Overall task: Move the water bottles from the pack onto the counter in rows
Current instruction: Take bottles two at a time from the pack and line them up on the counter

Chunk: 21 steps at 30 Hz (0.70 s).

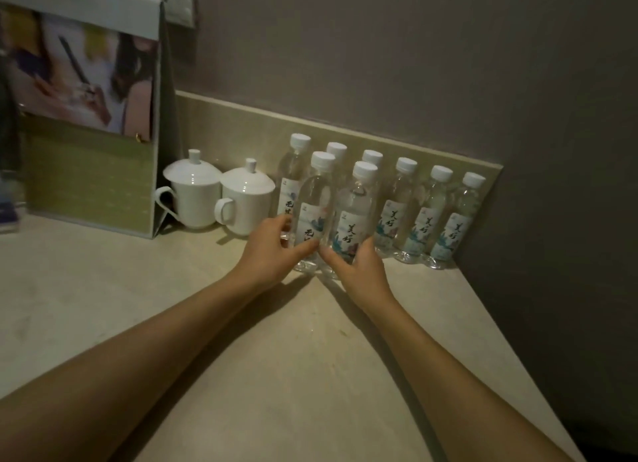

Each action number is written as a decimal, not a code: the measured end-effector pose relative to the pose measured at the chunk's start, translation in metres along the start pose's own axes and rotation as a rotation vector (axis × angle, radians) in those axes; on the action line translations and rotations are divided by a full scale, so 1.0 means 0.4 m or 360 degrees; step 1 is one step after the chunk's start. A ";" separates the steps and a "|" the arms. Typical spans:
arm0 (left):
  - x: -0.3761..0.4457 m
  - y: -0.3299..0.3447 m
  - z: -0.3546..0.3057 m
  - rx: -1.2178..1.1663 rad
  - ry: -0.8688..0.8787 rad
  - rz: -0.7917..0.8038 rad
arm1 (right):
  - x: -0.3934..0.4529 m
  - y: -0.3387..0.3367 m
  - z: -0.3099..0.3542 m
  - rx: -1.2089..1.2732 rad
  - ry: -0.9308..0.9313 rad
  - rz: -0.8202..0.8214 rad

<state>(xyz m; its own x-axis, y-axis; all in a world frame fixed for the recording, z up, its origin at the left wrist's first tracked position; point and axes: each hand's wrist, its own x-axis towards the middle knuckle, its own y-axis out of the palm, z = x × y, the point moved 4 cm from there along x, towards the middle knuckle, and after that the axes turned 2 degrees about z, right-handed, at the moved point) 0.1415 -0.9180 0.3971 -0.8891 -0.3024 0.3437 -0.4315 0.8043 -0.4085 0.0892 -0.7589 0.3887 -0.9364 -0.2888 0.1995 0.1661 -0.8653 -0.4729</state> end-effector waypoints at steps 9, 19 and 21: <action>0.007 -0.005 0.020 0.0351 0.0005 -0.0023 | -0.014 -0.003 0.010 -0.0374 0.0039 -0.0291; 0.039 -0.012 0.043 0.0434 -0.0054 -0.0090 | 0.014 0.012 0.029 -0.0505 0.0046 -0.0293; 0.039 -0.013 0.044 0.0422 -0.0039 -0.0084 | 0.025 0.009 0.030 -0.0502 0.0041 -0.0285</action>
<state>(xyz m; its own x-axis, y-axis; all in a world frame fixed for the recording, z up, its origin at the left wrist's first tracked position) 0.1270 -0.9359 0.3898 -0.8663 -0.3553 0.3512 -0.4995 0.6262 -0.5987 0.0842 -0.7696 0.3992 -0.9501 -0.1299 0.2835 -0.1014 -0.7310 -0.6748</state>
